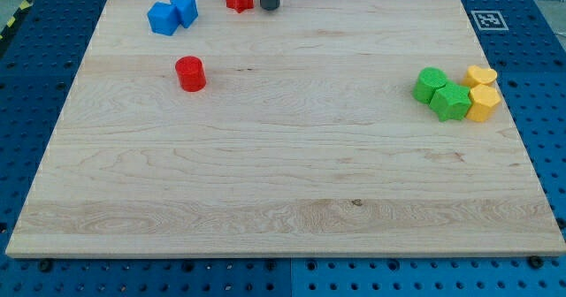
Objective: Slightly move the red star to the top center
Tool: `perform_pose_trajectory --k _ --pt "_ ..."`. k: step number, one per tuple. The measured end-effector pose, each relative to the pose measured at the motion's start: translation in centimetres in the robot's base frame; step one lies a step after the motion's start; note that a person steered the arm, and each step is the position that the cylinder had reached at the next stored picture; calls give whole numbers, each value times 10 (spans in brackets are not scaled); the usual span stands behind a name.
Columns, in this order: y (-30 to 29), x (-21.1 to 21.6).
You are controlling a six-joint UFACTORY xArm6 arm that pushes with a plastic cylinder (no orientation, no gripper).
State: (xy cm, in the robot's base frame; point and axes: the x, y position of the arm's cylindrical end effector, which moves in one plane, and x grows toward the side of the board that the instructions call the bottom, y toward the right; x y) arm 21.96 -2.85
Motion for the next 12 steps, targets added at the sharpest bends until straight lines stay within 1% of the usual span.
perform_pose_trajectory --k 2,3,4,6,8,10,11,12 --pt "-12 33" --pt "-39 35" --pt "-53 22" --pt "-80 -21" --pt "-87 -27" --pt "-79 -28" --pt "-31 -18" --pt "83 71"
